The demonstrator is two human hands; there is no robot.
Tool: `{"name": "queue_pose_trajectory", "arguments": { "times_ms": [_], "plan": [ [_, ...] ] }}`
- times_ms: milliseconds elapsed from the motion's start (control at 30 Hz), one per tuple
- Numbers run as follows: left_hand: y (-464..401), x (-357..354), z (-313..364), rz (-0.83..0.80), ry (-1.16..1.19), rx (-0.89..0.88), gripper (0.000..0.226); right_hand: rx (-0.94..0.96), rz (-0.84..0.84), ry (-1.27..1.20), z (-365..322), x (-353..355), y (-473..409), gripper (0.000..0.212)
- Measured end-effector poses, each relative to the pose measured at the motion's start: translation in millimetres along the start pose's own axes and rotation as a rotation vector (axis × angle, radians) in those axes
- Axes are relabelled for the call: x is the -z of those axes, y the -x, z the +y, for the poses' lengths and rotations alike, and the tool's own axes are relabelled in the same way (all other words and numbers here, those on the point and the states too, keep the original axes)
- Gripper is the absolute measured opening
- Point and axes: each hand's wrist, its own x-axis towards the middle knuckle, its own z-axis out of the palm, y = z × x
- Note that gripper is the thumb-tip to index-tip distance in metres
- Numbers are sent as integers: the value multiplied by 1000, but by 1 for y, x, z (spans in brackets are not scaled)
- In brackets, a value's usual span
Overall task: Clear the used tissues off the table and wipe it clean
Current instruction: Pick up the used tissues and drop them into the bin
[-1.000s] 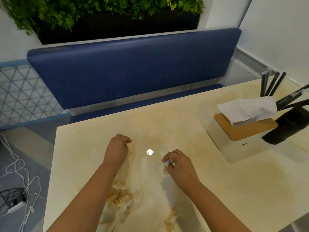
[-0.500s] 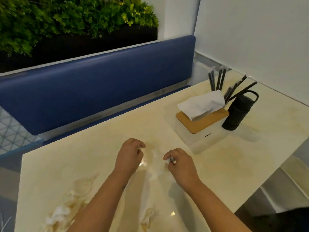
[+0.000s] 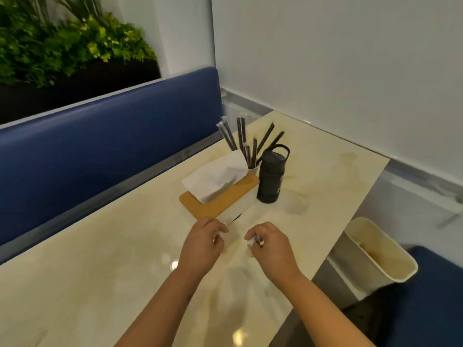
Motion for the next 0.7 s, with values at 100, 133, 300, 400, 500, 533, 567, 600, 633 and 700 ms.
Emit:
{"name": "queue_pose_trajectory", "arguments": {
  "times_ms": [100,133,300,400,500,533,567,600,633,700],
  "plan": [
    [-23,-29,29,-45,-6,-39,26,-32,49,7,24,31,-11,27],
    [-30,-39,39,-60,-9,-54,26,-41,61,10,33,42,-15,27],
    [-61,-91,90,-128,-13,-112,24,-97,107,51,76,97,-27,27],
    [-74,-120,120,-167,10,-157,25,-152,136,49,101,127,-27,27],
    [-84,-148,148,-206,17,-222,27,-205,175,38,125,156,-25,30],
    [-87,-156,155,-213,22,-242,27,-216,197,38,132,164,-24,31],
    [-90,-165,163,-222,30,-262,28,-230,221,44,139,173,-22,31],
    [-92,-172,169,-232,37,-279,28,-246,241,53,145,180,-21,31],
    [-95,-181,177,-247,45,-299,28,-265,260,58,152,187,-19,30],
    [-101,-198,190,-286,62,-340,29,-297,293,48,165,200,-16,28]
  ]
}}
